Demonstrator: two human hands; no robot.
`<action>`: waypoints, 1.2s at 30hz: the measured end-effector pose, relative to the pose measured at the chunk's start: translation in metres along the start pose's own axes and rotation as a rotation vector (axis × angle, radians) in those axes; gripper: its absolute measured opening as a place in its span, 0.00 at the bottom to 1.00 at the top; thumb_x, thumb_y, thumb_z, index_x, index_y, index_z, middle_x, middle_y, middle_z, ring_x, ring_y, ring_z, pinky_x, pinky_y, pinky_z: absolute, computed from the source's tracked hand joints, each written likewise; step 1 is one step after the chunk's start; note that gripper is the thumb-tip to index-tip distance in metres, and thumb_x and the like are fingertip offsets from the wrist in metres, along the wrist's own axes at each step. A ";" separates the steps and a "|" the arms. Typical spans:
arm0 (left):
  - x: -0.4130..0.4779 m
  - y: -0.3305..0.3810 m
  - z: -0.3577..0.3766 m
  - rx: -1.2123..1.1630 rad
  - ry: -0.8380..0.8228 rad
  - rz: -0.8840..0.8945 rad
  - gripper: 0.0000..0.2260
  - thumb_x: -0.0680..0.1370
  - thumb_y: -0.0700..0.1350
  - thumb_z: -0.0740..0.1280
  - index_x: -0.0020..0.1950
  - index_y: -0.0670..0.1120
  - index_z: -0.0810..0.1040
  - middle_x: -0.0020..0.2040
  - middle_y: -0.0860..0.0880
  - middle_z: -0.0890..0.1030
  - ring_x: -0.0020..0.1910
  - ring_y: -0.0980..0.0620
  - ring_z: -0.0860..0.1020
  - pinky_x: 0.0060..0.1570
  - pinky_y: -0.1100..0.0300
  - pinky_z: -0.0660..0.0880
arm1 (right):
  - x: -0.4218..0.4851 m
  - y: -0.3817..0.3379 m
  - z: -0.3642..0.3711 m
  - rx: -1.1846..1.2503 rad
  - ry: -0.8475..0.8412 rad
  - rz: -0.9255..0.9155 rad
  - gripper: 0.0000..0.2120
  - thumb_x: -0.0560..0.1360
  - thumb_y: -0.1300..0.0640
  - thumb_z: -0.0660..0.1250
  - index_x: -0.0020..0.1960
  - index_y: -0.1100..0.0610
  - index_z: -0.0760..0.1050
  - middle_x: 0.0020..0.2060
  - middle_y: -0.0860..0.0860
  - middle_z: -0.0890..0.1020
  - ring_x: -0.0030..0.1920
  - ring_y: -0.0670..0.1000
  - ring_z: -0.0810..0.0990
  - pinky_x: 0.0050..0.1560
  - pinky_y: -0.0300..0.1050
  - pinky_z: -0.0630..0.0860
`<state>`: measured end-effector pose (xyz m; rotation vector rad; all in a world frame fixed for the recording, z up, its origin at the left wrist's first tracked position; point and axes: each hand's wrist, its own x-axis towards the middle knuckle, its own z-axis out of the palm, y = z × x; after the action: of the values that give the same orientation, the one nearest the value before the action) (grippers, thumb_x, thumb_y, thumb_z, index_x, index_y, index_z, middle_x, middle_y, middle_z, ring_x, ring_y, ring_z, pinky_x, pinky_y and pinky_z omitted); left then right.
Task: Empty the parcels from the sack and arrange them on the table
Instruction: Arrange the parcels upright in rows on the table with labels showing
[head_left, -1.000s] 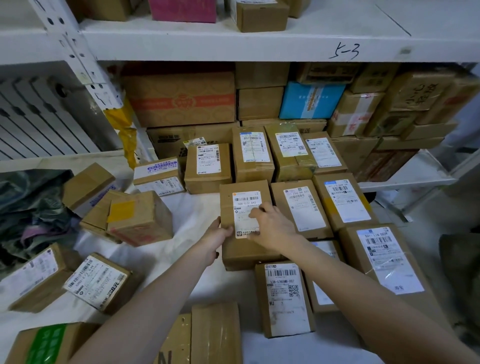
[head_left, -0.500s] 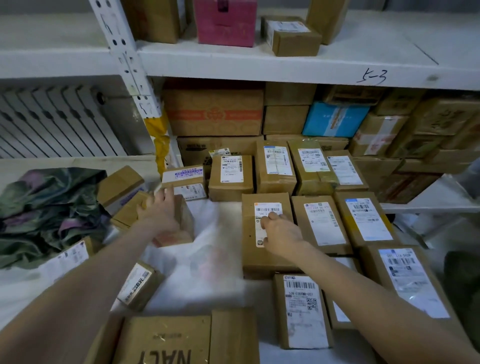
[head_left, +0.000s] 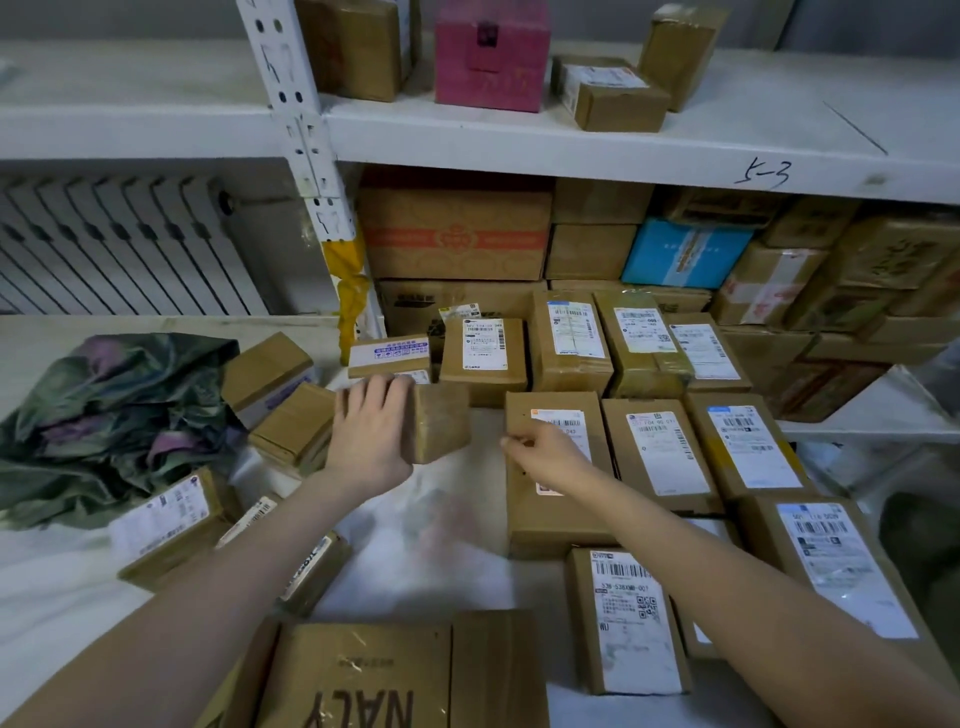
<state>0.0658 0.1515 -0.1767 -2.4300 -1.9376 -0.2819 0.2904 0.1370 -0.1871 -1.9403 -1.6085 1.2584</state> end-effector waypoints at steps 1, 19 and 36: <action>-0.004 0.004 -0.002 -0.014 0.085 0.080 0.41 0.60 0.51 0.77 0.69 0.48 0.63 0.65 0.46 0.68 0.65 0.43 0.66 0.68 0.42 0.60 | -0.003 -0.009 0.004 0.255 -0.087 0.098 0.26 0.78 0.43 0.63 0.71 0.57 0.67 0.60 0.56 0.78 0.54 0.54 0.81 0.57 0.50 0.76; -0.058 -0.011 -0.064 -1.290 -0.076 -0.552 0.41 0.69 0.60 0.73 0.76 0.51 0.56 0.72 0.49 0.66 0.72 0.48 0.64 0.69 0.50 0.60 | -0.022 -0.059 0.026 1.167 -0.114 0.116 0.37 0.62 0.54 0.73 0.70 0.52 0.68 0.60 0.57 0.80 0.59 0.58 0.79 0.45 0.51 0.80; -0.058 -0.027 -0.013 -1.598 -0.479 -1.211 0.29 0.65 0.51 0.78 0.63 0.46 0.72 0.54 0.43 0.79 0.56 0.43 0.75 0.67 0.47 0.67 | 0.004 -0.034 0.011 0.175 0.208 -0.058 0.16 0.76 0.63 0.66 0.63 0.59 0.75 0.57 0.56 0.79 0.57 0.53 0.78 0.55 0.44 0.74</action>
<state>0.0251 0.0998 -0.1755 -0.7129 -4.1460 -1.9609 0.2608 0.1478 -0.1703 -1.8359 -1.3940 1.0953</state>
